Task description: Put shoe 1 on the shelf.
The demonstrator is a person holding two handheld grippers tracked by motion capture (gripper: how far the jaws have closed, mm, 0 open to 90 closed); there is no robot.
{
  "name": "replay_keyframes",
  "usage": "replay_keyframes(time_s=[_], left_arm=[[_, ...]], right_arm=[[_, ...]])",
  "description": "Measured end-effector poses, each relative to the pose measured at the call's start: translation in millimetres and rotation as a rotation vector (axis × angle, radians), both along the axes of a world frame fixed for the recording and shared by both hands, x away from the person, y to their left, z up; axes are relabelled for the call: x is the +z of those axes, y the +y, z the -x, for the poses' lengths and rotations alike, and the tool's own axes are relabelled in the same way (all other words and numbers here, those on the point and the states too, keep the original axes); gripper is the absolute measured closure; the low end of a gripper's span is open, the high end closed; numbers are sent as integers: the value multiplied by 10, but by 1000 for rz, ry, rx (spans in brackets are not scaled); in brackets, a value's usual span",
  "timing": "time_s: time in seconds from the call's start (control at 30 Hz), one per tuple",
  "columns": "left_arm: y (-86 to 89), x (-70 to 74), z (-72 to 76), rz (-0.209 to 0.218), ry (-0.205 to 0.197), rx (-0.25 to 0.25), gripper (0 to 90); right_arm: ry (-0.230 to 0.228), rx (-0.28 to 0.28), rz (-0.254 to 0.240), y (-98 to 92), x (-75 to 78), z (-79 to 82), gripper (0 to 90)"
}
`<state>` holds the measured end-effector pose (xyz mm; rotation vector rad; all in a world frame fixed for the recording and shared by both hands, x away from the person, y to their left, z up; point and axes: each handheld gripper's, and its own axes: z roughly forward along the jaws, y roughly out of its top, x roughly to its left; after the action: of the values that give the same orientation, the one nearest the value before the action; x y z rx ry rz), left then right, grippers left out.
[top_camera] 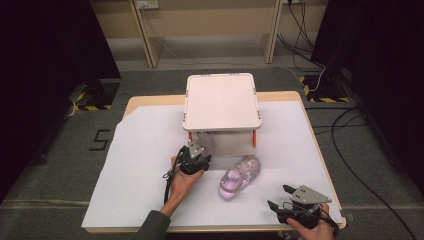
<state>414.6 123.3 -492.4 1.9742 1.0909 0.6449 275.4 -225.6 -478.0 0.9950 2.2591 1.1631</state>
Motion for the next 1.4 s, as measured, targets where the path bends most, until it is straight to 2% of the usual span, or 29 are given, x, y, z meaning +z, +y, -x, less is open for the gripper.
replay_keyframes(time_s=[0.1, 0.2, 0.27, 0.37, 0.57, 0.7, 0.97, 1.03, 1.17, 1.27, 1.4], left_arm=[[0, 5, 11, 3, 1, 15, 458], [21, 55, 64, 5, 12, 8, 357], [53, 100, 133, 23, 17, 4, 320], [117, 151, 273, 83, 46, -24, 299], [294, 167, 561, 128, 57, -54, 287], [439, 169, 710, 135, 51, -44, 282], [633, 133, 961, 82, 23, -31, 256], [667, 139, 1024, 83, 18, -32, 227], [742, 157, 1165, 83, 8, -40, 226], [786, 158, 1252, 101, 8, -40, 222], [810, 135, 1350, 108, 19, -47, 220]], right_arm=[[-2, 1, 2, 2, 2, 0, 249], [0, 1, -4, 10, 2, 2, 249], [1, 6, -2, 14, -1, 2, 249], [9, 6, -25, 24, 11, 7, 249], [9, 20, -57, 69, 43, -6, 248], [6, 26, -66, 155, 97, -47, 245], [-10, 40, -77, 298, 182, -135, 243], [-13, 41, -80, 334, 202, -150, 243], [-22, 43, -83, 398, 247, -197, 240], [-22, 34, -80, 433, 273, -248, 235], [-26, 37, -109, 460, 308, -321, 235]])
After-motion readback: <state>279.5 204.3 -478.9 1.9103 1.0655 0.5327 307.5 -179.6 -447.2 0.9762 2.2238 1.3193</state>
